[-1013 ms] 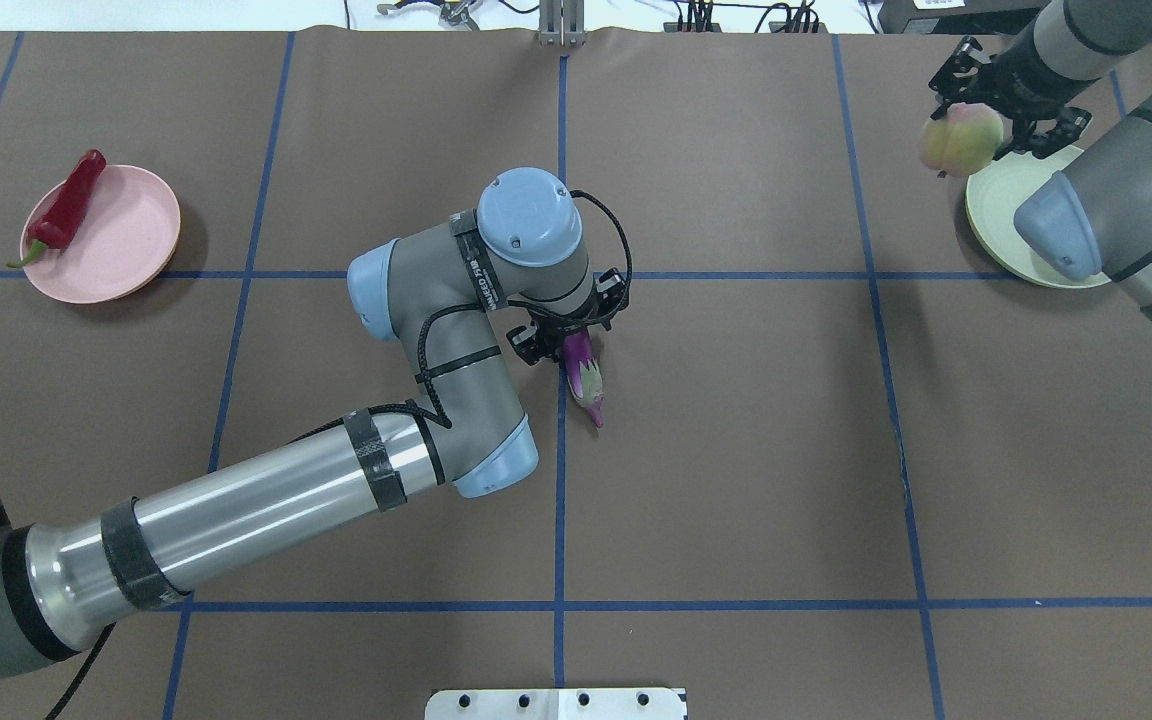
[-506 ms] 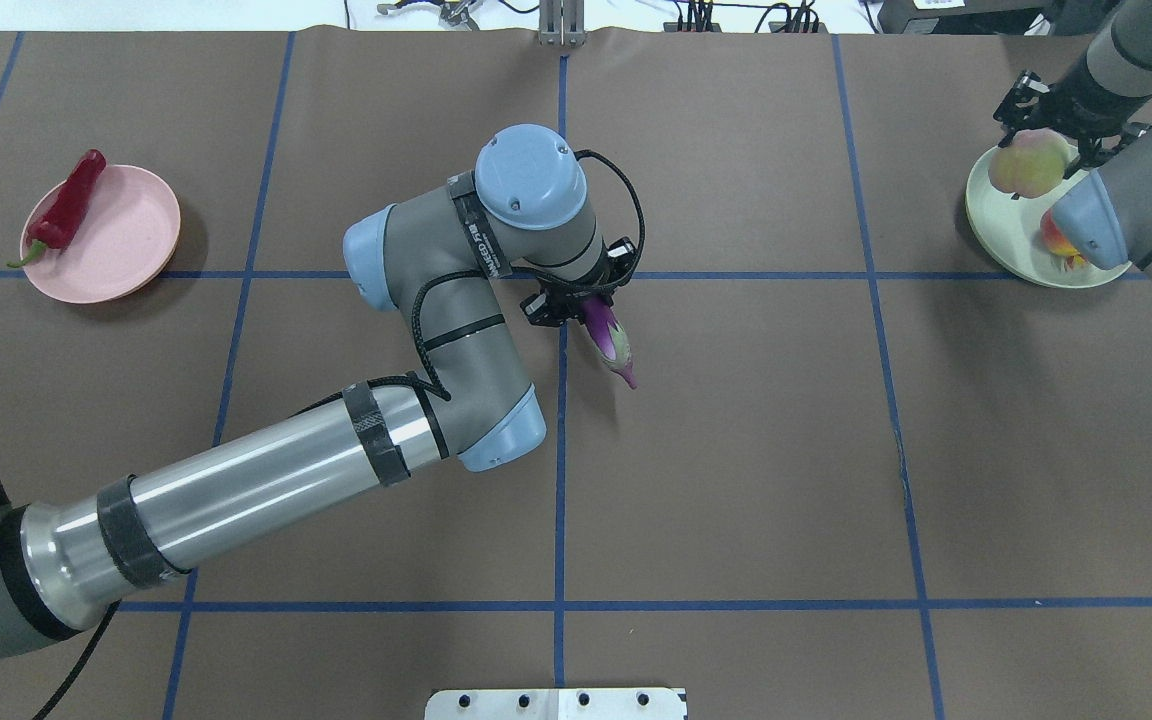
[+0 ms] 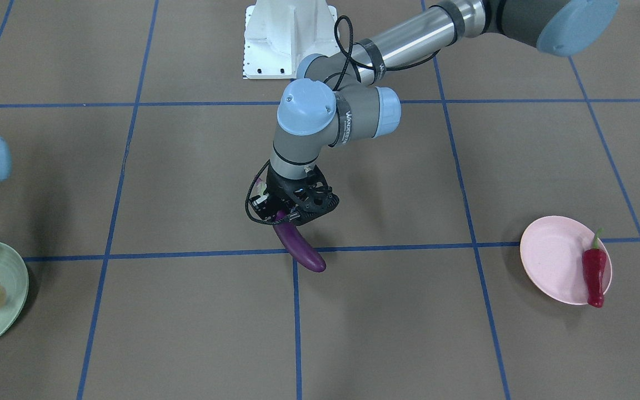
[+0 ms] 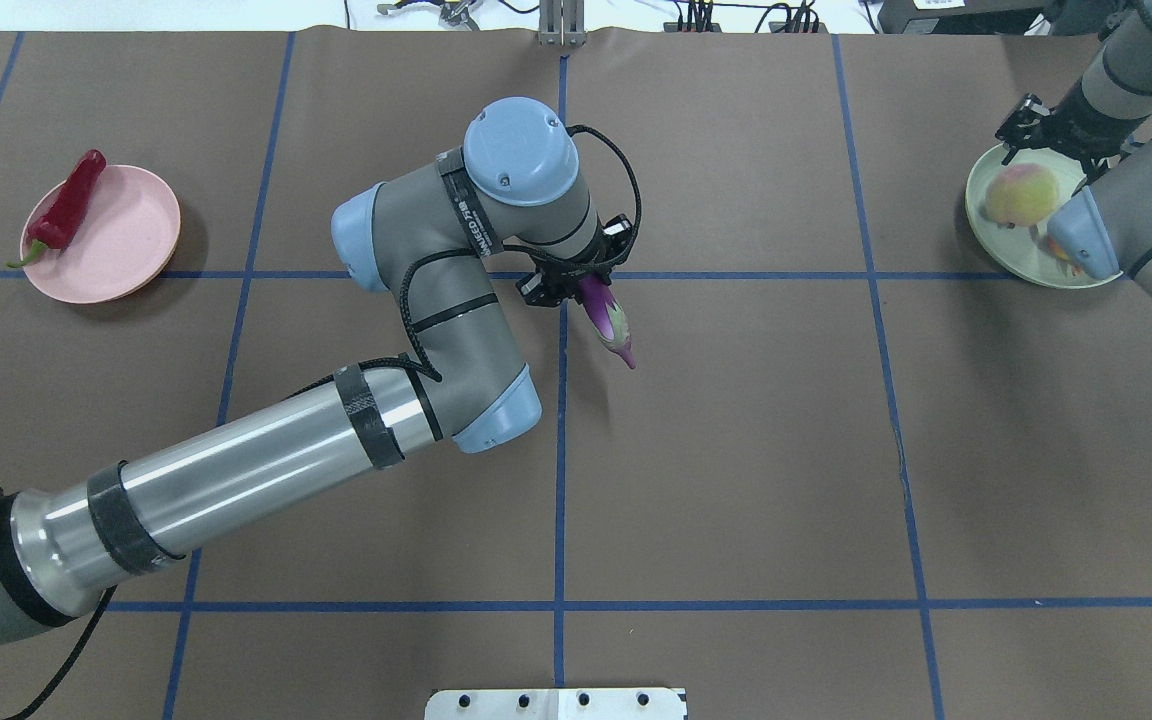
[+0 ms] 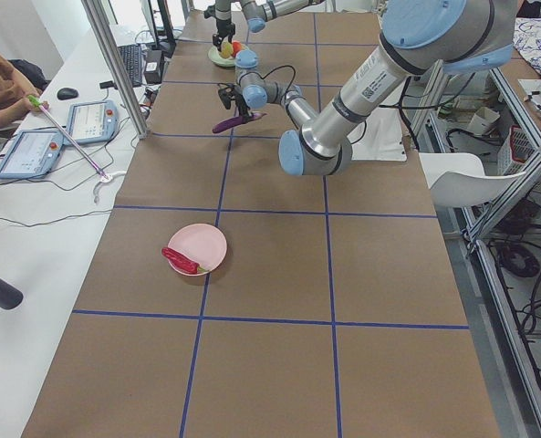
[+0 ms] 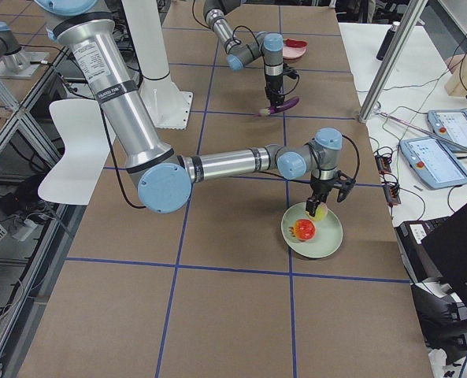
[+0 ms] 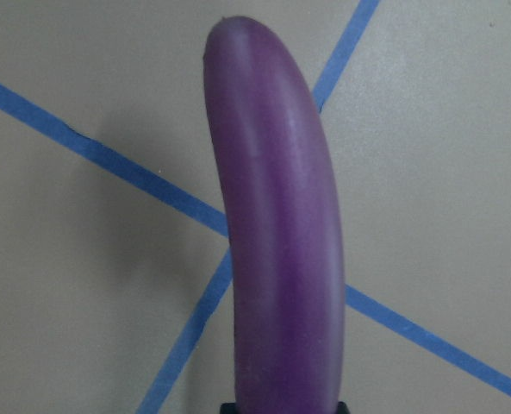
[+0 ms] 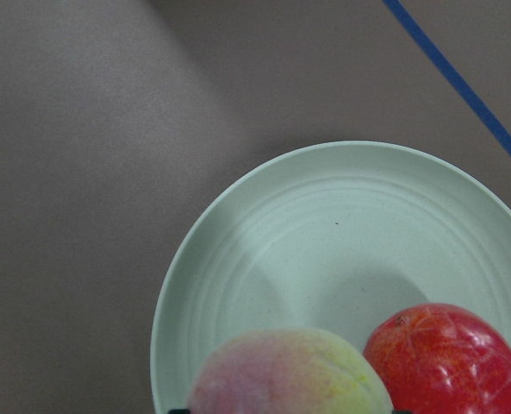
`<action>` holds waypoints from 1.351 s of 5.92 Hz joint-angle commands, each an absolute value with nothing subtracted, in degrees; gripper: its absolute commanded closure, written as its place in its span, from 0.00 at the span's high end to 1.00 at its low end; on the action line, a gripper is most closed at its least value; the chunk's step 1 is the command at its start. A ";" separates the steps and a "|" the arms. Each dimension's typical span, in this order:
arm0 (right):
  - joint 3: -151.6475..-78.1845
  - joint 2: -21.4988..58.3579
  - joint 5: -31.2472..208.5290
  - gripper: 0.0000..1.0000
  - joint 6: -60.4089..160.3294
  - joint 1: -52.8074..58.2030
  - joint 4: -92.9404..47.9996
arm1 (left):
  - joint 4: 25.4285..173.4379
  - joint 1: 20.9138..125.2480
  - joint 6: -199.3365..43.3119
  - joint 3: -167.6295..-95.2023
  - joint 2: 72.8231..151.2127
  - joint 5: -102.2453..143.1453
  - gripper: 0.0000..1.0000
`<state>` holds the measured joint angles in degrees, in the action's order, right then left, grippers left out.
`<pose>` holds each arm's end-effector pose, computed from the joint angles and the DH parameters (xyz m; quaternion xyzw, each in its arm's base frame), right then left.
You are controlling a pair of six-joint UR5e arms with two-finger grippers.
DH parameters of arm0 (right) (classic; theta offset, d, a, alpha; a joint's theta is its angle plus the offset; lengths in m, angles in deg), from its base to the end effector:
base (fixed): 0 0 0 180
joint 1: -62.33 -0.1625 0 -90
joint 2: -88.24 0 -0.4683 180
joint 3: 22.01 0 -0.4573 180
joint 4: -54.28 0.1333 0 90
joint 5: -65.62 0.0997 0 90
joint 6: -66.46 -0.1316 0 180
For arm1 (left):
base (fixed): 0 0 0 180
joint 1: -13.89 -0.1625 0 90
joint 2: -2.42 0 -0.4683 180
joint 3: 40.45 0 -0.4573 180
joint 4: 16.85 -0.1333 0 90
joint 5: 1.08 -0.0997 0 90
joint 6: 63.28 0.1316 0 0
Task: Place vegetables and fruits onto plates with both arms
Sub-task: 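Lower the purple eggplant onto the pink plate with the left gripper and release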
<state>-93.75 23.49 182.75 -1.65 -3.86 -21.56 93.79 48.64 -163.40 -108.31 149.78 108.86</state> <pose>-0.2514 -0.7513 0.6037 -0.0417 -0.2885 0.3204 0.9013 0.7107 -0.6006 0.1383 -0.0511 0.4833 -0.2571 0.8353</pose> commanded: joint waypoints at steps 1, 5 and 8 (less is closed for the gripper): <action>-93.20 23.46 182.69 1.00 -1.57 -3.76 -21.48 | 93.55 52.01 -162.95 -115.01 144.24 109.57 0.00; -102.92 22.76 183.30 1.00 -2.79 -3.50 -22.18 | 93.72 68.08 -131.08 -128.33 115.25 118.45 0.00; -106.29 22.76 183.39 1.00 -5.85 -2.19 -22.28 | 94.07 72.50 -111.13 -126.85 107.11 117.57 0.00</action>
<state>-105.30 22.78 183.38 -4.26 -2.87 -22.29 94.04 71.19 -116.12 -127.56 108.54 117.71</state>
